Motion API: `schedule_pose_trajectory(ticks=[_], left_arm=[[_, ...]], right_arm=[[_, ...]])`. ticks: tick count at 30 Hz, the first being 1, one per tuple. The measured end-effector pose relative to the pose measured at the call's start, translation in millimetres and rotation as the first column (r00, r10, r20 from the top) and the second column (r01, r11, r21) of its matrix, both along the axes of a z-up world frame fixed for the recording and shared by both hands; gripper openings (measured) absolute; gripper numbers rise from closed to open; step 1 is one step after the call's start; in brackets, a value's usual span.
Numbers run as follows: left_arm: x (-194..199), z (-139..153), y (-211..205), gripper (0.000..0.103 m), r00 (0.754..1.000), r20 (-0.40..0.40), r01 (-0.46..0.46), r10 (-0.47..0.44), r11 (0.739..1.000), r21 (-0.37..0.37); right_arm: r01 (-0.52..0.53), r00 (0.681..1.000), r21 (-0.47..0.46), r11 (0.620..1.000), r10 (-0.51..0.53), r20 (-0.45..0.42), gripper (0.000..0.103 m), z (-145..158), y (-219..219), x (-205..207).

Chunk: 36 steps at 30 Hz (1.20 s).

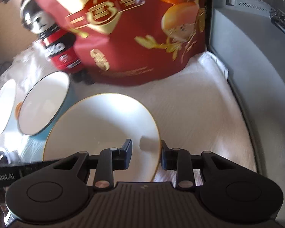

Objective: Organize plates and bowls

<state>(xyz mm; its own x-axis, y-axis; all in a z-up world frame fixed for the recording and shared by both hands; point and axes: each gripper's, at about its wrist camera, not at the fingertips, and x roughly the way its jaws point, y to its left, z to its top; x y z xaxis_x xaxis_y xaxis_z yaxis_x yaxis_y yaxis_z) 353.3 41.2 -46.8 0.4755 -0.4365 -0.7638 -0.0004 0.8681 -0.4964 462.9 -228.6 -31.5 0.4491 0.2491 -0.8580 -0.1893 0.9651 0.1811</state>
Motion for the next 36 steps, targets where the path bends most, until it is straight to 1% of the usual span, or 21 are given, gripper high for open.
schedule_pose_trajectory(ticks=[4, 9, 13, 16, 18, 22, 28, 29, 32, 36], left_arm=[[-25.3, 1.1, 9.2, 0.023, 0.999, -0.026, 0.043, -0.042, 0.998, 0.036], [-55.9, -1.4, 21.2, 0.023, 0.996, -0.07, 0.053, -0.051, 0.998, 0.028], [-68.9, -0.5, 22.3, 0.024, 0.996, -0.067, 0.065, -0.062, 0.997, 0.046], [-70.4, -1.8, 20.2, 0.029, 0.996, -0.062, 0.069, -0.067, 0.997, 0.036], [-71.1, -1.8, 17.9, 0.03, 0.996, -0.054, 0.068, -0.066, 0.997, 0.044], [-73.6, -2.7, 15.5, 0.031, 0.996, -0.055, 0.07, -0.066, 0.995, 0.07], [-71.4, -2.3, 18.1, 0.032, 0.998, -0.056, 0.041, -0.038, 0.998, 0.054], [-69.8, -1.6, 18.1, 0.034, 0.998, -0.051, 0.04, -0.037, 0.998, 0.054], [-63.8, 0.4, 16.3, 0.034, 0.999, -0.019, 0.035, -0.034, 0.997, 0.062], [-57.6, 0.6, 17.3, 0.034, 1.0, 0.018, 0.006, -0.007, 0.999, 0.045]], right_arm=[[-0.032, 0.999, 0.03, 0.999, 0.033, -0.016, 0.029, 6.9, 6.4, -25.7], [-0.084, 0.995, 0.047, 0.995, 0.086, -0.046, 0.029, 9.9, 15.8, -59.5], [-0.112, 0.991, 0.048, 0.993, 0.115, -0.063, 0.029, 11.5, 21.4, -83.6], [-0.136, 0.988, 0.017, 0.991, 0.137, -0.069, 0.029, 5.9, 25.4, -92.5], [-0.141, 0.988, 0.009, 0.99, 0.142, -0.065, 0.029, 3.6, 25.1, -94.9], [-0.137, 0.989, 0.024, 0.99, 0.138, -0.053, 0.029, 2.5, 24.7, -92.5], [-0.131, 0.989, 0.052, 0.99, 0.135, -0.067, 0.03, -7.0, 26.5, -87.8], [-0.128, 0.989, 0.058, 0.99, 0.132, -0.072, 0.03, -8.3, 26.7, -86.6], [-0.136, 0.988, 0.064, 0.989, 0.14, -0.064, 0.03, -7.5, 26.8, -86.3], [-0.151, 0.987, 0.051, 0.987, 0.153, -0.045, 0.03, -4.2, 26.3, -85.4]])
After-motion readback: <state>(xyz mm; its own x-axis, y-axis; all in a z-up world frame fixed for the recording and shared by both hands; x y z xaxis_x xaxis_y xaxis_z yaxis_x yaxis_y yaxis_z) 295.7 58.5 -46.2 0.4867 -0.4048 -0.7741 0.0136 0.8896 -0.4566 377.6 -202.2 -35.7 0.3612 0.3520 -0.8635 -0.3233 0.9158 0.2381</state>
